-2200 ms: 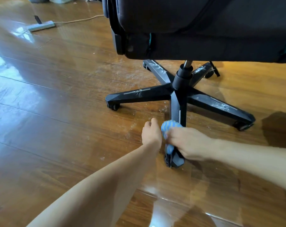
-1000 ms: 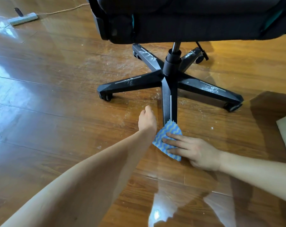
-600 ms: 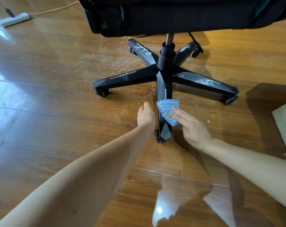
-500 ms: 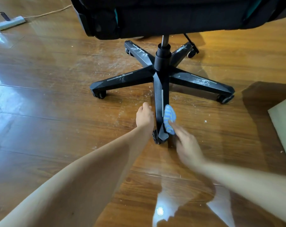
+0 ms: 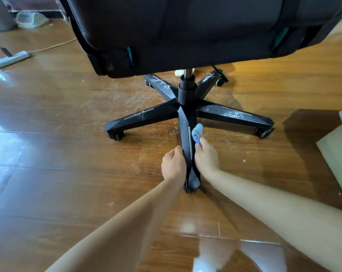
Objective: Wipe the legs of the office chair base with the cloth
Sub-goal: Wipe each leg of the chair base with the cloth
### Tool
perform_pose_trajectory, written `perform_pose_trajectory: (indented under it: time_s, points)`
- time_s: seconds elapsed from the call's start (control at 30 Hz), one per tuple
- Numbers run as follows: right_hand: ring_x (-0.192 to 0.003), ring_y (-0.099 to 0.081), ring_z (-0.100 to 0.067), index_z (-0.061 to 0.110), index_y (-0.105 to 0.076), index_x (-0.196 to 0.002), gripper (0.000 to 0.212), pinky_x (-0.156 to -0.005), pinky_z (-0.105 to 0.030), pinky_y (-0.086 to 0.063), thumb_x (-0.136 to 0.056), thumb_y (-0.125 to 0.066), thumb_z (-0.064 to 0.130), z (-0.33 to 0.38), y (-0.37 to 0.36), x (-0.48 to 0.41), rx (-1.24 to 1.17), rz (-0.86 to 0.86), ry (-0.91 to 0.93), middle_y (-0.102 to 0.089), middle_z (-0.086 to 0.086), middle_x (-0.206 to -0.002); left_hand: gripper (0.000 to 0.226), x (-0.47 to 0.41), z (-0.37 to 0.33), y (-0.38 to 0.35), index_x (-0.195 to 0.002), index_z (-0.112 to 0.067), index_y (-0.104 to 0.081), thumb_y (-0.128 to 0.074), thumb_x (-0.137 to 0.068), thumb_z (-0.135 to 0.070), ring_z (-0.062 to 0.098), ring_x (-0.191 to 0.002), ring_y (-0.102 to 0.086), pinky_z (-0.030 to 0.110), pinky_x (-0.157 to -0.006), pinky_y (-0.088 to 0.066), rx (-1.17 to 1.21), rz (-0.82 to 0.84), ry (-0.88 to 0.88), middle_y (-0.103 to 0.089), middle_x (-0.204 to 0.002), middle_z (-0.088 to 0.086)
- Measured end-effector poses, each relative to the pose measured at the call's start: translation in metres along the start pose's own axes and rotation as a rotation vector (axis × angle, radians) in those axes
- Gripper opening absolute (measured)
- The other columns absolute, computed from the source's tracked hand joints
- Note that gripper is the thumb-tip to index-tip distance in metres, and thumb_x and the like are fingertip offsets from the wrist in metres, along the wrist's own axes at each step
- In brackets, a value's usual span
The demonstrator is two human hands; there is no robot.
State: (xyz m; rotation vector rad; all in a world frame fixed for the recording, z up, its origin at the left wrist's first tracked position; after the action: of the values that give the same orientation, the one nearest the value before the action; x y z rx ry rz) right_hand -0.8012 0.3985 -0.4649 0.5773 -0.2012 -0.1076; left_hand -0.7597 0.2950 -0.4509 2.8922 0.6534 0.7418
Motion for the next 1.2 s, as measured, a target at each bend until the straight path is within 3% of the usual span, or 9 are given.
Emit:
perform_pose_trajectory:
  time_s: [0.07,0.13,0.27,0.37,0.47,0.57,0.7,1.0,1.2]
  points:
    - [-0.095,-0.058,-0.028,0.017,-0.057,-0.137,0.037,-0.070,-0.031,-0.041,-0.105,-0.037,0.020,0.012,0.003,-0.041,-0.046,0.014,-0.028,-0.065,-0.008,-0.109,0.032,0.000,0.001,-0.003,-0.083,-0.012,-0.064,-0.047,-0.102,-0.031,0.017,-0.073,-0.055,0.034,-0.071,-0.046,-0.038,0.012,-0.024,-0.062,-0.079,-0.002]
    - [-0.095,-0.056,-0.023,0.016,-0.060,-0.128,0.032,-0.079,-0.033,-0.042,-0.104,-0.039,0.019,0.017,0.003,-0.064,-0.112,0.013,-0.065,-0.064,-0.008,-0.110,0.022,0.001,0.002,-0.008,-0.104,-0.021,-0.070,-0.054,-0.099,-0.035,0.015,-0.089,-0.062,0.035,-0.083,-0.055,-0.123,0.036,-0.054,-0.065,-0.101,-0.005]
    - [-0.079,-0.049,-0.024,0.021,-0.049,-0.082,0.022,-0.063,-0.034,-0.035,-0.101,-0.041,0.014,0.009,0.006,-0.033,-0.039,-0.047,-0.050,-0.053,0.000,-0.083,0.048,-0.005,-0.003,-0.021,-0.138,-0.024,-0.058,-0.066,-0.090,-0.029,0.022,-0.125,-0.053,0.044,-0.101,-0.055,-0.421,0.104,-0.205,-0.053,-0.129,-0.003]
    - [-0.091,-0.065,-0.019,0.023,-0.069,-0.114,0.032,-0.079,-0.038,-0.053,-0.099,-0.043,0.014,-0.005,0.011,0.002,-0.150,-0.043,-0.012,-0.071,0.003,-0.103,0.065,-0.014,-0.007,-0.027,-0.149,-0.020,-0.046,-0.067,-0.088,-0.020,0.025,-0.134,-0.046,0.046,-0.107,-0.050,-0.580,0.108,-0.262,-0.051,-0.138,0.001]
    - [-0.095,-0.064,-0.014,0.025,-0.063,-0.135,0.044,-0.083,-0.033,-0.052,-0.100,-0.041,0.012,0.000,0.009,-0.006,-0.107,-0.037,0.024,-0.070,0.005,-0.119,0.072,-0.017,-0.006,-0.029,-0.157,-0.016,-0.038,-0.067,-0.090,-0.013,0.025,-0.136,-0.046,0.044,-0.110,-0.049,-0.656,0.093,-0.269,-0.049,-0.144,0.002]
    - [-0.125,-0.058,-0.025,0.023,-0.061,-0.138,0.046,-0.094,-0.031,-0.045,-0.101,-0.037,0.010,0.020,0.002,-0.041,-0.061,-0.070,0.086,-0.063,0.000,-0.138,0.085,-0.016,-0.004,-0.031,-0.161,-0.014,-0.029,-0.070,-0.087,-0.013,0.027,-0.136,-0.047,0.046,-0.109,-0.051,-0.679,0.111,-0.260,-0.045,-0.148,0.004]
    - [-0.148,-0.035,-0.016,0.025,-0.051,-0.149,0.055,-0.108,-0.032,-0.040,-0.100,-0.040,0.003,0.053,-0.011,-0.069,0.149,-0.096,0.184,-0.036,0.005,-0.163,0.086,-0.017,-0.004,-0.031,-0.158,-0.015,-0.031,-0.077,-0.086,-0.022,0.027,-0.136,-0.049,0.046,-0.107,-0.053,-0.709,0.116,-0.253,-0.044,-0.148,0.003]
    - [-0.149,-0.034,-0.017,0.020,-0.040,-0.156,0.056,-0.108,-0.035,-0.045,-0.101,-0.043,0.009,0.033,0.011,-0.049,0.510,0.017,0.485,-0.028,0.003,-0.167,0.082,-0.010,0.006,-0.033,-0.155,-0.015,-0.034,-0.073,-0.084,-0.028,0.026,-0.130,-0.051,0.046,-0.103,-0.053,-0.681,0.082,-0.310,-0.048,-0.139,0.003]
    - [-0.155,-0.014,-0.007,0.022,-0.043,-0.154,0.057,-0.119,-0.035,-0.035,-0.100,-0.040,0.003,0.037,0.013,-0.076,0.574,0.173,0.647,-0.025,0.007,-0.167,0.088,-0.007,0.004,-0.036,-0.160,-0.013,-0.028,-0.074,-0.086,-0.026,0.026,-0.134,-0.047,0.043,-0.105,-0.050,-0.700,0.048,-0.305,-0.045,-0.143,0.002]
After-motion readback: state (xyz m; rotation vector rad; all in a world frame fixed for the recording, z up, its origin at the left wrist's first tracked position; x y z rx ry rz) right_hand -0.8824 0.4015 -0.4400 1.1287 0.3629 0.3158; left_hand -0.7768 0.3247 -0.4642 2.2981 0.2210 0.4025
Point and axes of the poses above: each hand's wrist, its own x-axis away from the middle knuckle, its own y-axis out of the back of the hand, z = x × y, the point moved 1 cm from there along -x, towards the middle knuckle
